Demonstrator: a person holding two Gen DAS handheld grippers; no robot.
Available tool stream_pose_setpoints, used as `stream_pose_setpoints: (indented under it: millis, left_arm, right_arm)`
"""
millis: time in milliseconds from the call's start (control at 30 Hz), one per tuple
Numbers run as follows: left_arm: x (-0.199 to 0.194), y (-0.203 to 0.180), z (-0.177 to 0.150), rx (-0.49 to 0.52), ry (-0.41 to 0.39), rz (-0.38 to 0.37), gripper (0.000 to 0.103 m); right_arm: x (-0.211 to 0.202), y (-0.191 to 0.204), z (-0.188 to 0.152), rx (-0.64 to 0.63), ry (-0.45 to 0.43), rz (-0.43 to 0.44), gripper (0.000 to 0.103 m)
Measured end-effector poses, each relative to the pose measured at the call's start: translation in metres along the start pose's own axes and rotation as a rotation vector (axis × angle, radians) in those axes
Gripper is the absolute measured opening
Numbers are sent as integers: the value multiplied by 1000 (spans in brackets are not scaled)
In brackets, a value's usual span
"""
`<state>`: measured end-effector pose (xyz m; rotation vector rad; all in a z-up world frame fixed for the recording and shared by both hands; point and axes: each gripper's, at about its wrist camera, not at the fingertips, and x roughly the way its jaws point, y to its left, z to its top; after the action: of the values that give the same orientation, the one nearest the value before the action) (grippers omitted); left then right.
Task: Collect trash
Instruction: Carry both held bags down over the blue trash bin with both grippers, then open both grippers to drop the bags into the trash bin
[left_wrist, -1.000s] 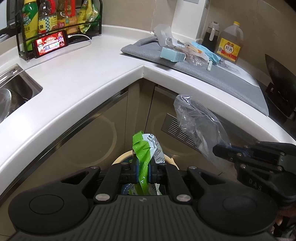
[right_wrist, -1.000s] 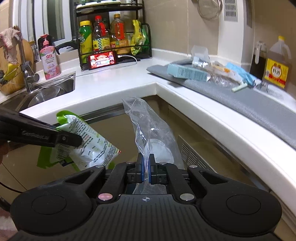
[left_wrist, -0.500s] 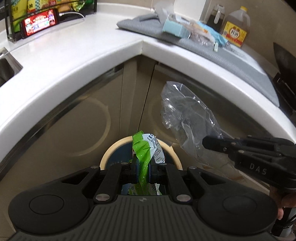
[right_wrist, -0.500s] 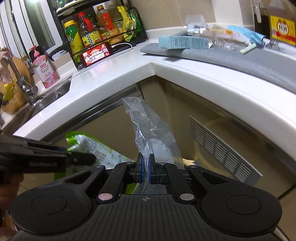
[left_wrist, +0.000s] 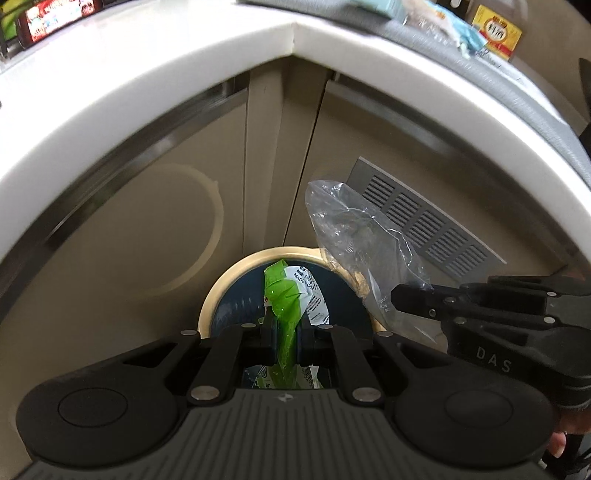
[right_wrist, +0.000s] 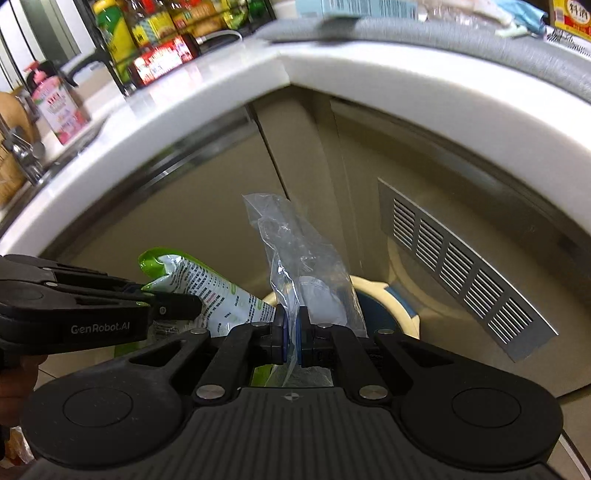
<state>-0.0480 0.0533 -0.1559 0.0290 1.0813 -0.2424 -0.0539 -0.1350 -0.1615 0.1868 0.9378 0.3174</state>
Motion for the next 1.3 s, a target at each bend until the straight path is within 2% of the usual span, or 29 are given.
stream_pose_setpoints:
  millis: [367,700,1133,1200,1300]
  left_arm:
    - [34,0,10,1,73,17,9]
    - [56,-4,17,15,112,32,9]
    - [86,-15,31,19,157,57,10]
    - [87,-13,32,18,160,56,14]
    - [85,-12,33,20,158,52,42]
  right_arm:
    - [45,-7,-3,11,120,-40,5]
    - [74,-9,-4,17,179,-52,5]
    - [93,-12,-6,30,219,-71,7]
    - [94,-12,-5,32,224,-76,9]
    - [95,-14,-5,42,227,-88,16]
